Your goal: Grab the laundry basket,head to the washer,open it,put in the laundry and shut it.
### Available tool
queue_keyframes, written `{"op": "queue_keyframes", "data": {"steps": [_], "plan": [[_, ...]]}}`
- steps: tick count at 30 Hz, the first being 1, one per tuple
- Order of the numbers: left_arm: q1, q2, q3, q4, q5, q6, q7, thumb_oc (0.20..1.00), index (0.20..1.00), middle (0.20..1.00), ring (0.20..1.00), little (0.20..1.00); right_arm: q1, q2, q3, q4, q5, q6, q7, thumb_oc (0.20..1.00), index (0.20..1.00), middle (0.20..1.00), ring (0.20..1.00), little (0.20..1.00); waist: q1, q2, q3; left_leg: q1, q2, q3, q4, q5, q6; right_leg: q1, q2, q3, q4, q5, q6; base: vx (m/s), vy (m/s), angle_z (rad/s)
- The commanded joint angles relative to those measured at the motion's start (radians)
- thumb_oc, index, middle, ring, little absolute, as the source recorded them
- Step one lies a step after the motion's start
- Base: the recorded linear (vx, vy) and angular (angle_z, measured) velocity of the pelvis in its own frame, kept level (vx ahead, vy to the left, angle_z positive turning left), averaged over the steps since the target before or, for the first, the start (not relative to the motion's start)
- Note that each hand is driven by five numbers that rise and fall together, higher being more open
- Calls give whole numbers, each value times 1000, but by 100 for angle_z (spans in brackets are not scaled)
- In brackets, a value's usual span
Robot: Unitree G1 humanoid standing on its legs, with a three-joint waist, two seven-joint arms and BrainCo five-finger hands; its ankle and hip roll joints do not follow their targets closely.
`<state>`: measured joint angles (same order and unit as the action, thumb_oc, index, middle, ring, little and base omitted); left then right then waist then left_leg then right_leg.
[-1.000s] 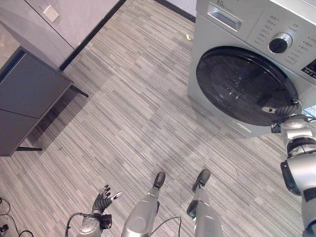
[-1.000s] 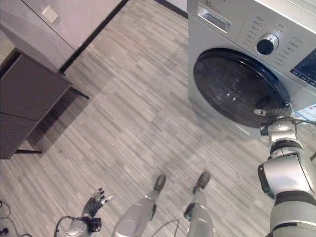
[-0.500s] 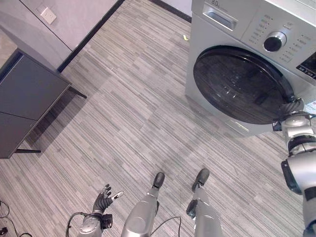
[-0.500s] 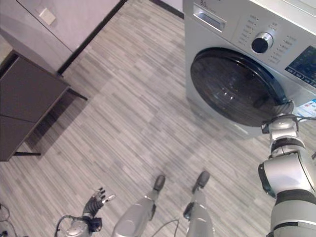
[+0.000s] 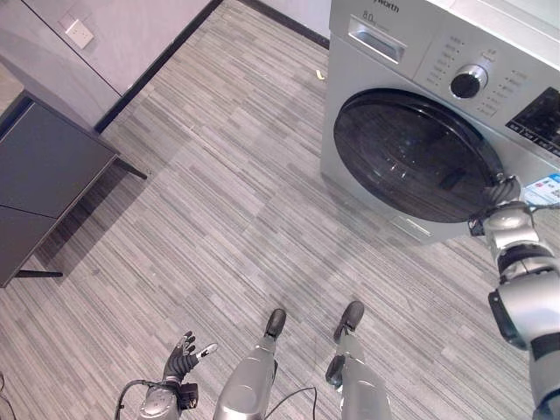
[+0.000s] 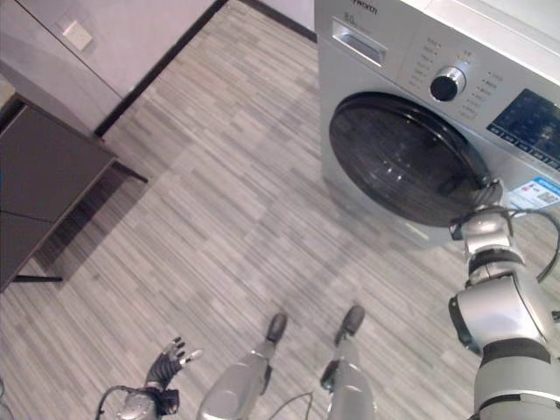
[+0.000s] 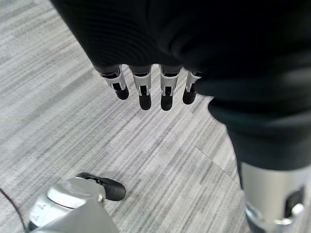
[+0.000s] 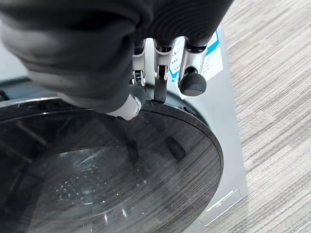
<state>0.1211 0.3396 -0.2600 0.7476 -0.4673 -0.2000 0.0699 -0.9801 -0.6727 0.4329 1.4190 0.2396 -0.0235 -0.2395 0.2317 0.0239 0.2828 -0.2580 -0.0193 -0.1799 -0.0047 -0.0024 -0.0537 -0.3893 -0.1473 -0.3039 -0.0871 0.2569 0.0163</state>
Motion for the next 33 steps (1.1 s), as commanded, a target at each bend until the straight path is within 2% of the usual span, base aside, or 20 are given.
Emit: {"op": "queue_keyframes", "data": {"steps": [1, 4, 6, 7, 10, 21, 22, 23, 24, 25, 27, 28, 29, 31, 32, 33], "plan": [[-4, 36, -54, -36, 19, -13, 4, 1000, 1000, 1000, 1000, 1000, 77, 276, 19, -13, 1, -11, 120, 200, 200, 200, 200, 200, 70, 12, 28, -9, 8, -36, -62, 21, 16, 52, -79, 38, 0, -111, 136, -3, 14, -6], [-8, 25, -56, -25, 34, -12, 5, 1000, 1000, 1000, 1000, 1000, 144, 360, -6, -19, 32, -13, 132, 200, 200, 200, 200, 200, 74, 22, 27, -7, 5, -38, -61, 19, 17, 55, -82, 36, 0, -113, 136, 2, 13, -3], [-11, 23, -55, -21, 40, -11, 5, 1000, 1000, 1000, 1000, 1000, 171, 395, -10, -21, 41, -13, 138, 514, 514, 514, 514, 514, 76, 25, 26, -7, 3, -40, -58, 17, 18, 56, -84, 35, 0, -112, 136, 0, 4, 2], [-11, 23, -57, -23, 42, -10, 6, 1000, 1000, 1000, 1000, 1000, 180, 404, -12, -20, 40, -11, 139, 1000, 1000, 1000, 1000, 1000, 78, 27, 25, -8, 2, -41, -58, 17, 18, 56, -85, 34, 0, -112, 136, -3, 7, 7], [-14, 21, -60, -18, 45, -13, 9, 1000, 1000, 1000, 1000, 1000, 194, 421, -16, -22, 43, -9, 141, 1000, 1000, 1000, 1000, 1000, 82, 31, 25, -9, 1, -43, -58, 19, 18, 59, -88, 31, 0, -113, 136, -2, 3, 2], [-31, 44, -85, -51, 112, -14, 11, 1000, 1000, 1000, 1000, 1000, 246, 393, -20, -36, 18, -6, 144, 1000, 1000, 1000, 1000, 1000, 80, 26, 17, -4, 4, -43, -60, 19, 13, 73, -92, 20, 0, -119, 138, 5, -12, 9], [-74, 172, -168, -329, 294, -16, -31, 1000, 1000, 1000, 1000, 1000, 319, 384, -24, -46, -8, -3, 162, 1000, 1000, 1000, 1000, 1000, 65, 32, 1, 19, 17, -37, -67, 5, 3, 101, -85, 11, 0, -138, 137, 101, -144, -2], [-100, 274, -159, -528, 367, -3, -59, 1000, 1000, 1000, 1000, 1000, 369, 399, -37, -52, -29, 2, 168, 1000, 1000, 1000, 1000, 1000, 60, 31, -11, 37, 29, -30, -62, -10, -5, 125, -78, 3, 0, -152, 132, 168, -237, 20], [-153, 338, -140, -668, 418, 10, -79, 1000, 1000, 1000, 1000, 1000, 422, 418, -52, -63, -35, 1, 172, 1000, 1000, 1000, 1000, 1000, 49, 30, -21, 58, 47, -26, -40, -35, -17, 153, -66, -2, 9, -174, 121, 120, -168, 29], [-150, 341, -137, -673, 417, 14, -81, 1000, 1000, 1000, 1000, 1000, 423, 419, -52, -64, -36, 1, 172, 1000, 1000, 1000, 1000, 1000, 48, 30, -20, 60, 48, -27, -39, -37, -17, 156, -65, -3, 8, -175, 120, 102, -147, 33], [-213, 354, -146, -754, 355, 19, -134, 1000, 1000, 1000, 1000, 1000, 488, 440, -52, -84, -37, 3, 185, 1000, 1000, 1000, 1000, 1000, 9, 20, -26, 78, 73, -10, 23, -63, -41, 182, -45, 5, 53, -226, 99, 109, -122, 5], [-272, 349, -184, -755, 306, 27, -170, 1000, 1000, 1000, 1000, 1000, 516, 450, -50, -96, -25, 5, 200, 1000, 1000, 1000, 1000, 1000, -12, 14, -18, 72, 78, -2, 115, -55, -57, 202, -31, 16, 73, -247, 83, 117, -106, -9], [-346, 340, -234, -740, 253, 32, -204, 1000, 1000, 1000, 1000, 1000, 532, 457, -40, -115, -19, 5, 209, 1000, 1000, 1000, 1000, 1000, -33, 9, -3, 53, 69, -2, 233, -23, -72, 224, -18, 27, 86, -255, 69, 77, -69, -14], [-525, 322, -413, -638, 175, 69, -303, 1000, 1000, 1000, 1000, 1000, 546, 458, -10, -140, -14, 8, 230, 1000, 1000, 1000, 1000, 1000, -87, -8, 7, 11, 77, 1, 406, 27, -75, 254, 11, 61, 112, -278, 47, 87, -26, -27], [-590, 313, -496, -575, 137, 102, -354, 1000, 1000, 1000, 1000, 1000, 562, 454, 3, -143, -14, 13, 242, 1000, 1000, 1000, 1000, 1000, -113, -18, 5, -11, 100, 9, 425, 32, -73, 265, 21, 84, 120, -290, 45, 168, 24, -57], [-656, 297, -580, -502, 127, 126, -400, 1000, 1000, 1000, 1000, 1000, 577, 445, 3, -147, -15, 20, 256, 1000, 1000, 1000, 1000, 1000, -134, -36, -9, -49, 114, 19, 383, 15, -64, 265, 18, 110, 129, -303, 49, 243, 74, -75]]}}
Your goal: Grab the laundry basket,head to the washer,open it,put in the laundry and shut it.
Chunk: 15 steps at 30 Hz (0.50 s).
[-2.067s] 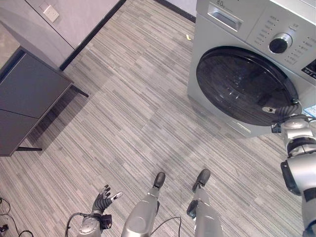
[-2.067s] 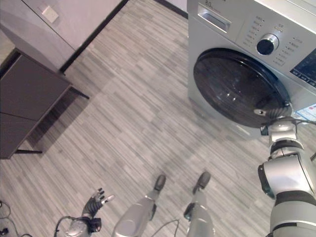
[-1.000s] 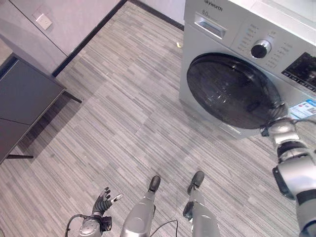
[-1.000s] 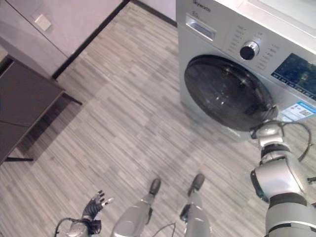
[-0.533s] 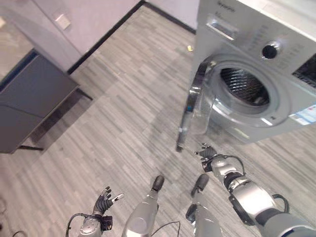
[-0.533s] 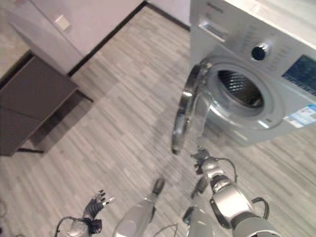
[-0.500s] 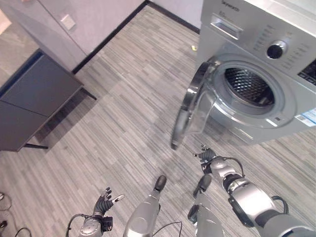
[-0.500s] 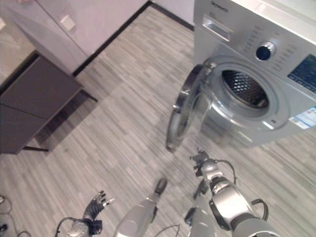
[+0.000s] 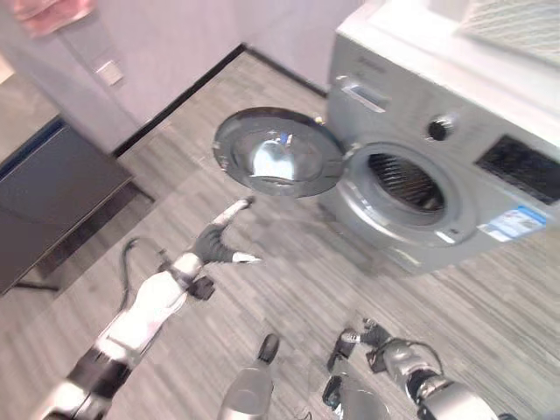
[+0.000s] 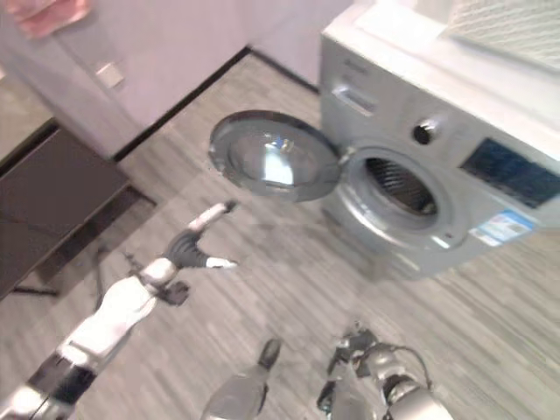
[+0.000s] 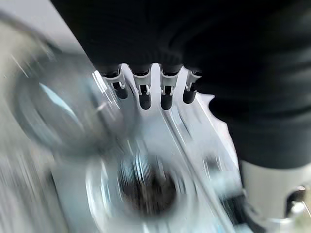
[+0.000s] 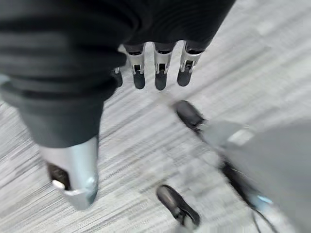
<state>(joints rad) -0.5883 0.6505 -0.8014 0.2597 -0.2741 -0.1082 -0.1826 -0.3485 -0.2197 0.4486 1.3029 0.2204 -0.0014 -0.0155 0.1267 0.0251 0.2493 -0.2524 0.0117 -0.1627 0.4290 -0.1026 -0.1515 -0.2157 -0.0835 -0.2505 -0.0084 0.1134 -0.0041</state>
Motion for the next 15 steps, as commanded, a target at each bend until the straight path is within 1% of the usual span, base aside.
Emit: {"op": "queue_keyframes", "data": {"steps": [1, 2, 3, 4, 5, 6, 7, 8, 9, 10, 11, 12, 13, 14, 15], "plan": [[31, -64, -85, 102, -67, 76, -167, 1000, 1000, 1000, 1000, 1000, -43, -13, -16, -35, 8, 4, 42, 1000, 1000, 1000, 1000, 1000, -53, -50, 12, -72, 106, 7, -123, 95, 43, 93, -43, 87, 61, -174, 76, 398, 239, -132], [-32, -190, -155, 361, -68, 135, -211, 1000, 1000, 1000, 1000, 1000, -50, -27, -33, -32, 25, 12, 41, 1000, 1000, 1000, 1000, 1000, -79, -50, 1, -107, 158, -31, -281, 179, 35, 104, -15, 161, 74, -192, 92, 316, 211, -116], [-34, -194, -157, 366, -68, 132, -211, 1000, 1000, 1000, 1000, 1000, -51, -28, -35, -32, 25, 12, 42, 1000, 1000, 1000, 1000, 1000, -76, -49, 0, -106, 160, -29, -289, 185, 35, 101, -15, 162, 74, -189, 92, 351, 290, -117], [-70, -259, -188, 509, -25, 120, -227, 1000, 1000, 1000, 1000, 1000, -63, -33, -27, -20, 15, 8, 38, 1000, 1000, 1000, 1000, 1000, -91, -53, -5, -130, 166, -55, -358, 202, 35, 116, 0, 212, 103, -230, 97, 255, 213, -111], [-76, -301, -187, 589, -8, 131, -264, 1000, 1000, 1000, 1000, 1000, -80, -40, -12, -9, -11, 20, 61, 1000, 1000, 1000, 1000, 1000, -122, -37, -13, -102, 190, -22, -381, 180, 27, 110, 11, 246, 157, -263, 109, 335, 340, -135], [-64, -381, -178, 678, 20, 141, -252, 1000, 1000, 1000, 1000, 1000, -77, -40, -11, -21, -35, 24, 59, 1000, 1000, 1000, 1000, 1000, -146, -28, -11, -83, 185, 1, -376, 199, 28, 106, 15, 268, 179, -264, 111, 188, 214, -127], [-65, -384, -177, 681, 21, 140, -252, 1000, 1000, 1000, 1000, 1000, -77, -41, -12, -22, -35, 24, 59, 1000, 1000, 1000, 1000, 1000, -144, -25, -13, -86, 186, 1, -378, 202, 28, 103, 17, 268, 177, -261, 111, 61, 427, -163], [-58, -484, -140, 821, -28, 147, -229, 1000, 1000, 1000, 1000, 1000, -114, -34, 21, -59, -39, 38, 60, 1000, 1000, 1000, 1000, 1000, -205, -54, -16, -87, 162, 59, -335, 185, 34, 40, -7, 345, 198, -231, 131, -87, 506, -156], [-85, -499, -22, 982, 59, 117, -139, 1000, 1000, 1000, 1000, 1000, -145, -25, 36, -103, -11, 31, 57, 1000, 1000, 1000, 1000, 1000, -232, -96, -22, -83, 158, 134, -331, 169, 51, -24, -19, 425, 188, -199, 148, -84, 504, -187], [-86, -499, -21, 983, 59, 117, -139, 1000, 1000, 1000, 1000, 1000, -145, -25, 36, -103, -11, 31, 57, 1000, 1000, 1000, 1000, 1000, -231, -94, -25, -86, 159, 135, -332, 171, 51, -28, -17, 427, 187, -196, 148, -160, 324, -239], [-110, -444, 82, 1135, 200, 137, -42, 1000, 1000, 1000, 1000, 1000, -159, -27, 52, -189, 16, 23, 47, 1000, 1000, 1000, 1000, 1000, -262, -143, -3, -91, 163, 185, -331, 166, 62, -88, -17, 474, 195, -169, 156, -91, 117, -267], [-111, -444, 82, 1136, 200, 137, -42, 1000, 1000, 1000, 1000, 1000, -159, -27, 52, -189, 16, 23, 47, 1000, 1000, 1000, 1000, 1000, -261, -142, -6, -94, 165, 185, -333, 168, 61, -91, -15, 474, 194, -166, 155, -135, 128, -226], [-137, -389, 133, 1192, 270, 150, 17, 1000, 1000, 1000, 1000, 1000, -151, -33, 50, -256, 46, 13, 35, 1000, 1000, 1000, 1000, 1000, -269, -163, 7, -104, 167, 196, -331, 171, 63, -113, -16, 478, 191, -153, 153, -77, 19, -73], [-174, -338, 172, 1235, 329, 163, 84, 1000, 1000, 1000, 1000, 1000, -131, -41, 33, -324, 84, 1, 27, 1000, 1000, 1000, 1000, 1000, -276, -176, 13, -110, 165, 199, -336, 172, 65, -121, -19, 473, 184, -146, 153, -131, -40, -19], [-263, -220, 288, 1294, 361, 188, 242, 1000, 1000, 1000, 1000, 1000, -72, -60, -14, -436, 152, -52, 10, 1000, 1000, 1000, 1000, 1000, -278, -198, 31, -136, 158, 179, -350, 184, 62, -130, -39, 434, 162, -131, 158, -113, -64, 7]]}}
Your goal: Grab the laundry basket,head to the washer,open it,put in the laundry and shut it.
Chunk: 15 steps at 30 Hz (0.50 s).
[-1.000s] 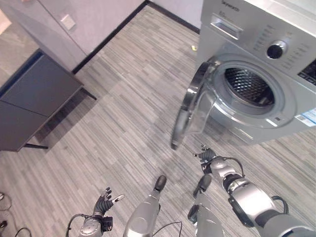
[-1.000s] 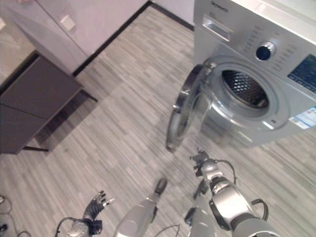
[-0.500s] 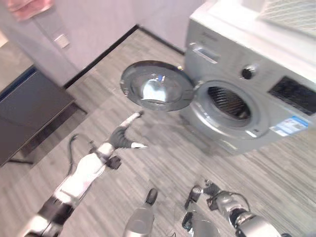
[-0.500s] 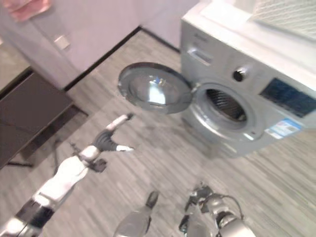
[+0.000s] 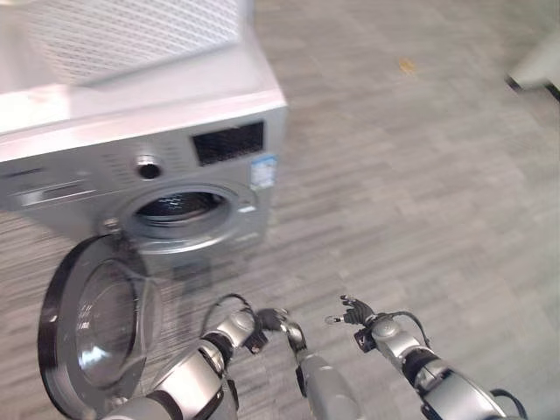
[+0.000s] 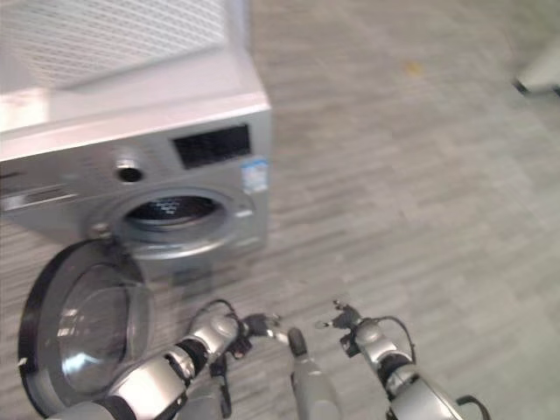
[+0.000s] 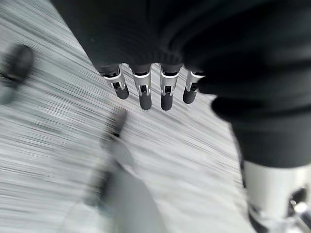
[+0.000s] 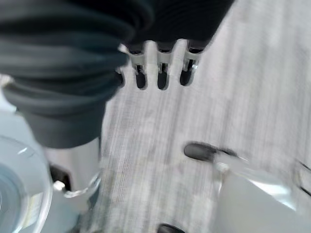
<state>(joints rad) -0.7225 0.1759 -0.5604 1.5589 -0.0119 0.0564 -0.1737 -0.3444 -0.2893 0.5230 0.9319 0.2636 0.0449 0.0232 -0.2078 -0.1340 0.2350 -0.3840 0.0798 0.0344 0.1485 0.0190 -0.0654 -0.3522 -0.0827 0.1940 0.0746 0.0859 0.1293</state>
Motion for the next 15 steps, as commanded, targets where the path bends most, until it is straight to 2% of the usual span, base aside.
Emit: {"op": "queue_keyframes", "data": {"steps": [1, 3, 5, 9, 15], "plan": [[-166, 288, 75, 8, 113, 31, 263, 1000, 1000, 1000, 1000, 1000, -53, 3, -107, -126, 137, -119, -36, 1000, 1000, 1000, 1000, 1000, 55, -49, 55, -12, 87, -26, -77, 66, -25, 2, -44, -21, 73, -99, 27, -105, -88, 29], [-204, 328, 90, 0, 133, 17, 245, 1000, 1000, 1000, 1000, 1000, -8, -16, -111, -181, 123, -140, -45, 1000, 1000, 1000, 1000, 1000, 55, -64, 66, -26, 85, -37, -93, 73, -26, -9, -48, -41, 59, -90, 32, -48, -47, 69], [-224, 382, 130, -12, 89, 8, 269, 1000, 1000, 1000, 1000, 1000, 41, -29, -124, -205, 118, -139, -37, 1000, 1000, 1000, 1000, 1000, 63, -68, 74, -32, 87, -46, -97, 75, -28, -9, -52, -57, 49, -88, 34, -23, -34, 44], [-234, 434, 174, -25, 50, 4, 314, 1000, 1000, 1000, 1000, 1000, 101, -45, -127, -187, 95, -136, -24, 1000, 1000, 1000, 1000, 1000, 85, -73, 87, -26, 94, -58, -114, 78, -32, 1, -53, -81, 28, -86, 33, -37, -40, 3], [-207, 439, 191, -53, 23, -9, 328, 1000, 1000, 1000, 1000, 1000, 118, -49, -129, -162, 85, -134, -25, 1000, 1000, 1000, 1000, 1000, 101, -68, 96, -6, 95, -59, -132, 81, -36, 14, -53, -92, 16, -82, 34, -29, -15, 5]]}}
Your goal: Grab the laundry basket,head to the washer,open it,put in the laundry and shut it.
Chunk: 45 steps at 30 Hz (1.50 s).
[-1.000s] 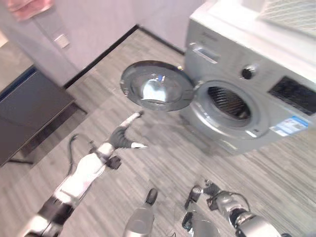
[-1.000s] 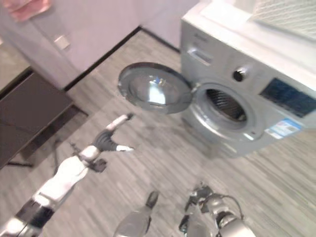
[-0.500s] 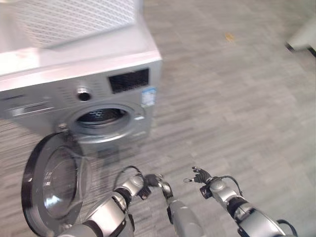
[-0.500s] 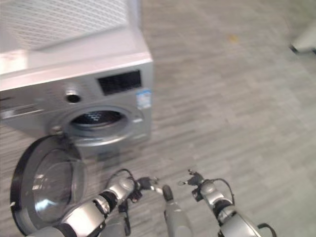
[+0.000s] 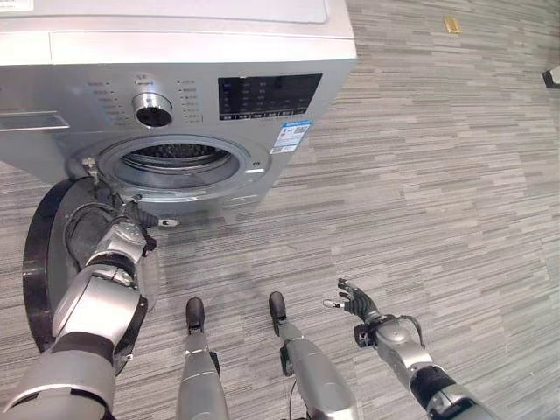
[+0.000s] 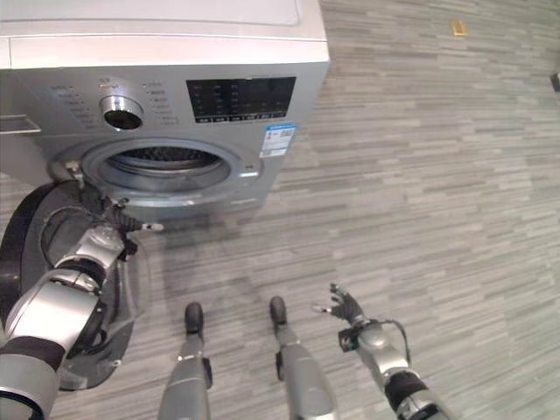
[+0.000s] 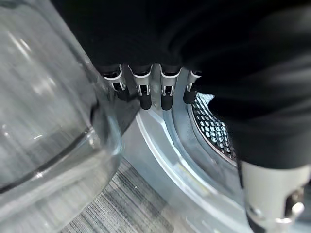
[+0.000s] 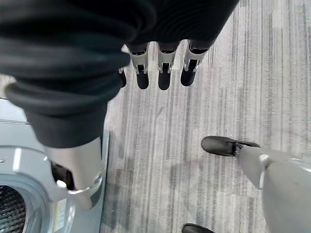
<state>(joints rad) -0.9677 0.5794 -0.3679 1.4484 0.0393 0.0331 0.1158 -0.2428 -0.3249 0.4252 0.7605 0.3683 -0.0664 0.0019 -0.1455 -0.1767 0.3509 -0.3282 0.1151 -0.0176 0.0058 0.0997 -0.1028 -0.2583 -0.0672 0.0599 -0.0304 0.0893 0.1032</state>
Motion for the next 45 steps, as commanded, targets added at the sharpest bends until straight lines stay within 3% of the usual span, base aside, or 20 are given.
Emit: {"op": "queue_keyframes", "data": {"steps": [1, 11, 33, 34, 36, 37, 40, 41, 42, 45], "plan": [[45, 35, -1, 56, -30, 14, 39, 1000, 1000, 1000, 1000, 1000, 20, -14, -31, 11, -20, -21, -2, 1000, 1000, 1000, 1000, 1000, 41, -26, -19, -59, 61, -6, 10, -1, 1, -77, -68, 42, 121, -86, 59, -27, -14, 7], [104, 25, 19, 54, -17, 15, 50, 1000, 1000, 1000, 1000, 1000, 52, -38, -26, -9, -29, -18, 14, 1000, 1000, 1000, 1000, 1000, 56, -25, -20, -23, 67, -4, -2, -2, -6, -45, -68, 32, 120, -87, 59, -2, -1, 1], [206, 62, 58, 27, -12, -9, 71, 1000, 1000, 1000, 1000, 1000, 92, -46, -59, 56, -77, -12, 0, 1000, 1000, 1000, 1000, 1000, 67, 10, -49, -3, 68, -13, -13, -2, -14, -37, -70, 18, 167, -118, 58, 5, -1, 1], [239, 25, 64, -21, -11, -25, 99, 1000, 1000, 1000, 1000, 1000, 139, -67, -160, 84, -51, -19, -32, 1000, 1000, 1000, 1000, 1000, 52, 25, -64, -44, 64, 60, 76, -21, -17, -24, -93, -6, 175, -133, 60, 70, 9, 37], [279, -11, 80, -54, -17, -34, 121, 1000, 1000, 1000, 1000, 1000, 163, -80, -232, 84, -13, -27, -56, 1000, 1000, 1000, 1000, 1000, 42, 43, -74, -50, 72, 122, 133, -46, -15, -5, -115, -30, 164, -122, 62, 44, 53, 62], [279, -11, 80, -54, -17, -34, 121, 1000, 1000, 1000, 1000, 1000, 163, -80, -232, 83, -13, -26, -56, 1000, 1000, 1000, 1000, 1000, 42, 44, -74, -51, 72, 122, 133, -47, -15, -5, -115, -30, 164, -122, 62, 60, 153, 60], [427, -45, 153, -179, -25, -50, 178, 1000, 1000, 1000, 1000, 1000, 179, -105, -358, 4, 12, -34, -102, 1000, 1000, 1000, 1000, 1000, 51, 72, -99, -42, 44, 124, 239, -149, 13, 31, -164, -15, 168, -105, 81, 152, 289, 20], [538, -88, 196, -290, -41, -56, 195, 1000, 1000, 1000, 1000, 1000, 190, -107, -446, -61, 26, -41, -144, 1000, 1000, 1000, 1000, 1000, 61, 94, -113, -23, 21, 130, 280, -200, 41, 53, -199, -12, 179, -94, 97, 165, 300, -20], [539, -89, 196, -291, -40, -55, 195, 1000, 1000, 1000, 1000, 1000, 192, -108, -446, -62, 26, -41, -145, 1000, 1000, 1000, 1000, 1000, 62, 94, -113, -22, 21, 130, 280, -200, 42, 54, -199, -12, 178, -94, 97, 199, 314, -20], [665, -127, 250, -406, -65, -56, 195, 1000, 1000, 1000, 1000, 1000, 213, -110, -547, -161, 16, -33, -195, 1000, 1000, 1000, 1000, 1000, 63, 123, -150, 21, -27, 134, 275, -225, 76, 77, -248, -16, 204, -6, 111, 166, 232, -10]]}}
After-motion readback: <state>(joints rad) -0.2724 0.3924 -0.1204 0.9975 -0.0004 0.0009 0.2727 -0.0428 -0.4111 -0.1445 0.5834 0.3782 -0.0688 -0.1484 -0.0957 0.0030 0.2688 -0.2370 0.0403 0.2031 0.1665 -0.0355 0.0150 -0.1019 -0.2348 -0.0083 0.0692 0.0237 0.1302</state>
